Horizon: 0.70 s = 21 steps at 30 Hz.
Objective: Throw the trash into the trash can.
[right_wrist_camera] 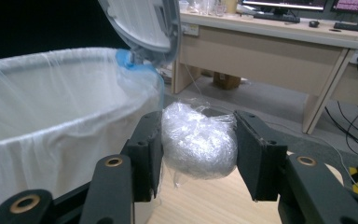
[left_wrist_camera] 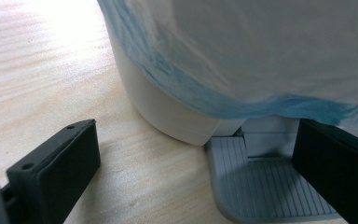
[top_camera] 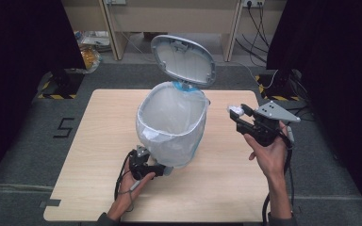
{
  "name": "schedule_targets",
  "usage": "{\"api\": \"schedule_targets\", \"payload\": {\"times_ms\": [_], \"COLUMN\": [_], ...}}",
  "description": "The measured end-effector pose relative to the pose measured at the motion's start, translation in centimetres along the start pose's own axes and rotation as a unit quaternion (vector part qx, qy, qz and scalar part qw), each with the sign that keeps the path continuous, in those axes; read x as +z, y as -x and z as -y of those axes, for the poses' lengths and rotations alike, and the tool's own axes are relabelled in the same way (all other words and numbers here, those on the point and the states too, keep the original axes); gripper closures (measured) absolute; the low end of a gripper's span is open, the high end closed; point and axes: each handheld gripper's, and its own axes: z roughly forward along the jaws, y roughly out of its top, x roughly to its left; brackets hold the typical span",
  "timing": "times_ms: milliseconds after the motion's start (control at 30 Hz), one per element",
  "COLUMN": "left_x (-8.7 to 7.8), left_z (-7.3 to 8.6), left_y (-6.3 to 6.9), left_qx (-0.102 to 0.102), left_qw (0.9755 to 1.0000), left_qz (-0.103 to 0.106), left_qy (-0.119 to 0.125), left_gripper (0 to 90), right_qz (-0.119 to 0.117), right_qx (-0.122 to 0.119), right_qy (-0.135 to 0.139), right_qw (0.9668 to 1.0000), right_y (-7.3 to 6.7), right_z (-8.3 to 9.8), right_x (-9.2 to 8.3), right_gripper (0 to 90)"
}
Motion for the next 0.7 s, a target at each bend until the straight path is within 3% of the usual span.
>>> {"api": "schedule_targets", "payload": {"times_ms": [333, 700], "left_x": [0.0, 0.0], "left_z": [0.0, 0.0], "left_y": [0.0, 0.0], "left_qx": [0.000, 0.000], "left_qw": [1.0000, 1.0000], "left_qz": [0.000, 0.000], "left_qy": [-0.002, 0.000], "left_gripper": [0.1, 0.1], "right_qz": [-0.021, -0.059], "right_qx": [-0.014, -0.028], "right_qy": [0.014, 0.023], "right_qw": [0.9996, 0.9976], "right_y": [-1.6, -4.5], "right_z": [-2.2, -4.5], "right_x": [0.8, 3.2], "right_gripper": [53.8, 53.8]}}
